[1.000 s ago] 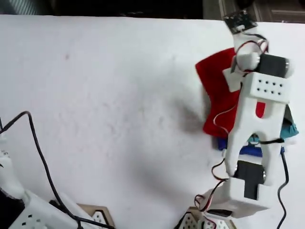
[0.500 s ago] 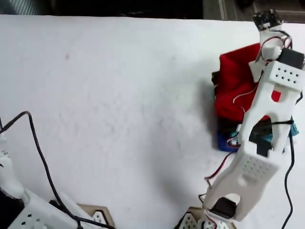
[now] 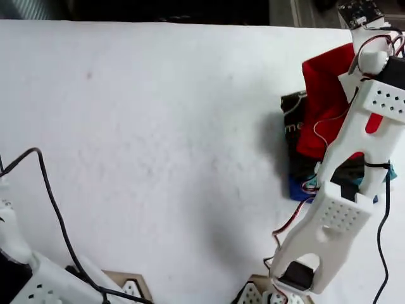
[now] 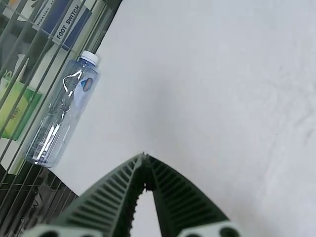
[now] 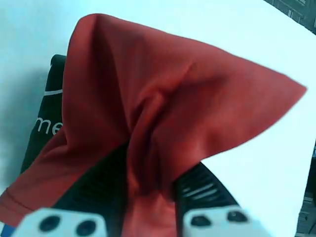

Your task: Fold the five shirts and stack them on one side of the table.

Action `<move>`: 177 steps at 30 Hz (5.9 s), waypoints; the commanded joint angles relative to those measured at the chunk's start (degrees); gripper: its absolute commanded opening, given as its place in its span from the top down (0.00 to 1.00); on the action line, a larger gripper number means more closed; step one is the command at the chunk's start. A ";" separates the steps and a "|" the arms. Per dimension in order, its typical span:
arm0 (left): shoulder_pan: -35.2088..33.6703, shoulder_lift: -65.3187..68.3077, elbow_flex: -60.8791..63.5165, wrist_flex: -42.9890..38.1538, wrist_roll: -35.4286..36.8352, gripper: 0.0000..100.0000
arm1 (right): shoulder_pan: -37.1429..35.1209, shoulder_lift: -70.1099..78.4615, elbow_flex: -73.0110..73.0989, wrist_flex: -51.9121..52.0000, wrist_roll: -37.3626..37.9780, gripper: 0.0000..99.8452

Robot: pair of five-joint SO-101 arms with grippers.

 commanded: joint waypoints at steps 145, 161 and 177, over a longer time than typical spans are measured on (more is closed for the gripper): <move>0.13 -0.40 -2.73 1.93 0.18 0.98 | -3.03 -11.47 5.54 0.66 -1.85 0.98; 28.62 -0.31 -7.38 4.48 14.15 0.98 | -11.03 -57.54 58.29 0.40 -17.58 0.98; 50.86 -0.31 8.53 1.05 15.47 0.98 | -15.34 -96.04 113.67 -18.15 -27.43 0.98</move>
